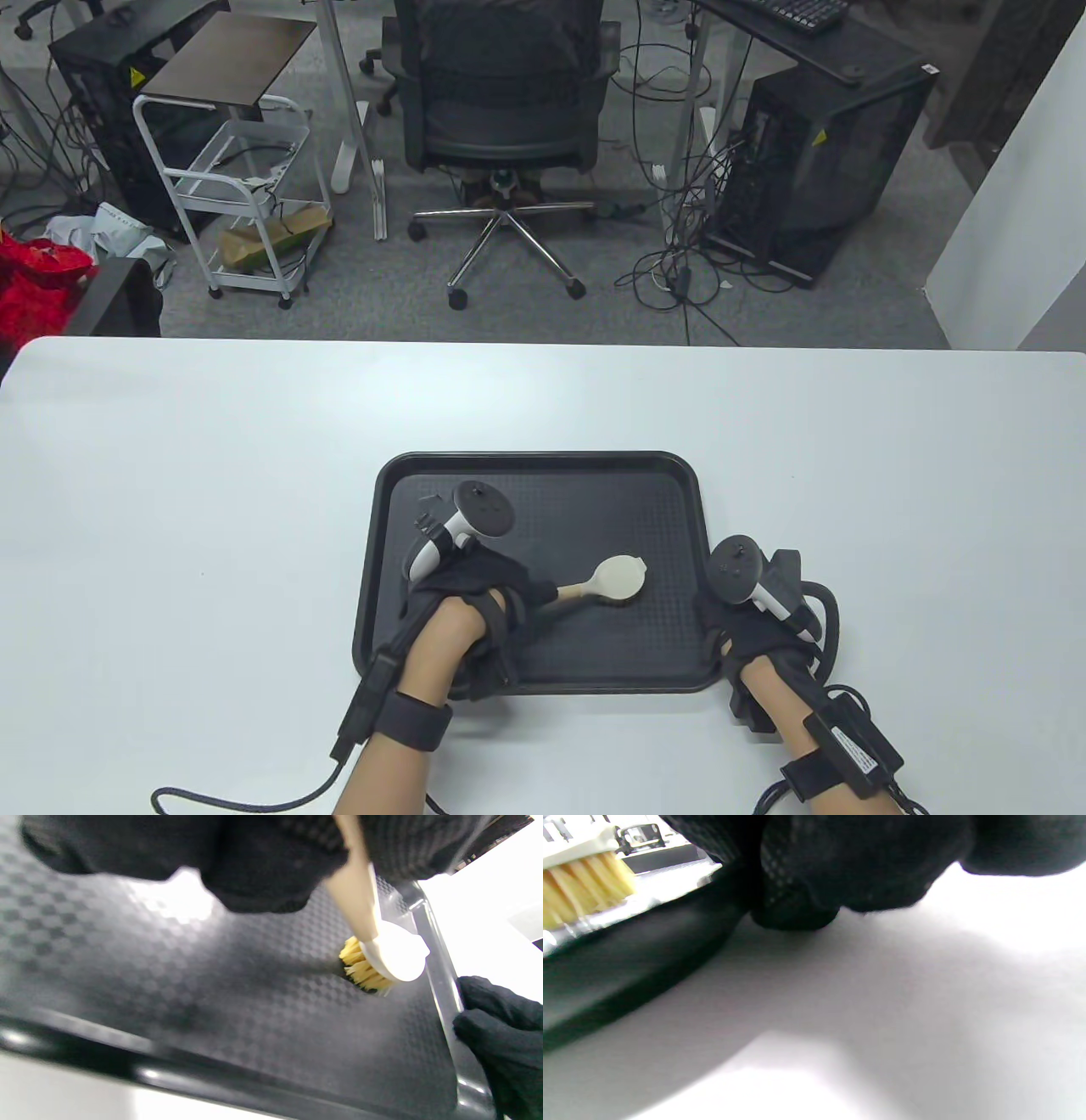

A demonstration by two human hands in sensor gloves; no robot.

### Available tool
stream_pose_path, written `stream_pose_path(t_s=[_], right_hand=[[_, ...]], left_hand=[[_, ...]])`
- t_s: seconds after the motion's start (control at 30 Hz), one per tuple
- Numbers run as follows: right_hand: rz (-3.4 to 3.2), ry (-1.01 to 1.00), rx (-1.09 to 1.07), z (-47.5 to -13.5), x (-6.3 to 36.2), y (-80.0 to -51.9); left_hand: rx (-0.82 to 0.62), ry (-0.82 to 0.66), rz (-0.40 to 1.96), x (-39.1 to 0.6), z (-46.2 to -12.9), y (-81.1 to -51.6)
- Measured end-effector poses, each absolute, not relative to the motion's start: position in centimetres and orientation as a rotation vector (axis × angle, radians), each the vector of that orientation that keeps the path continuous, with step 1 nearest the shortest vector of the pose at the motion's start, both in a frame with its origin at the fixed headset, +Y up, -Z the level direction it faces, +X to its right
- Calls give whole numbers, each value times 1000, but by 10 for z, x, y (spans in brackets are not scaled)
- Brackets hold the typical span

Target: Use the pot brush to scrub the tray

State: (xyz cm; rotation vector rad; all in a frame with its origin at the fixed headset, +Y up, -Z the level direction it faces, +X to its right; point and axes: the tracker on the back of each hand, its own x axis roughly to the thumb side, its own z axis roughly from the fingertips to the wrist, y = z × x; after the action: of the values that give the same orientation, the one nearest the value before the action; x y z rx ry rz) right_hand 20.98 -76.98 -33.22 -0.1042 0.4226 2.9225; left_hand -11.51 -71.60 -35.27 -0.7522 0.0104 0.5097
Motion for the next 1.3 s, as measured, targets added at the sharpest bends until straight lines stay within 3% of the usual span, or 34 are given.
stream_pose_path(t_s=[0.2,0.93,1.3], right_hand=[[2920,425,-104,-332,210,-770],[2916,428,-105,-332,210,-770],[2915,427,-105,-332,210,-770]], left_hand=[[-808,42,503,-150,-355,-713],[-676,345,661,-292,-332,-701],[-615,453,699,-335,-316,-697]])
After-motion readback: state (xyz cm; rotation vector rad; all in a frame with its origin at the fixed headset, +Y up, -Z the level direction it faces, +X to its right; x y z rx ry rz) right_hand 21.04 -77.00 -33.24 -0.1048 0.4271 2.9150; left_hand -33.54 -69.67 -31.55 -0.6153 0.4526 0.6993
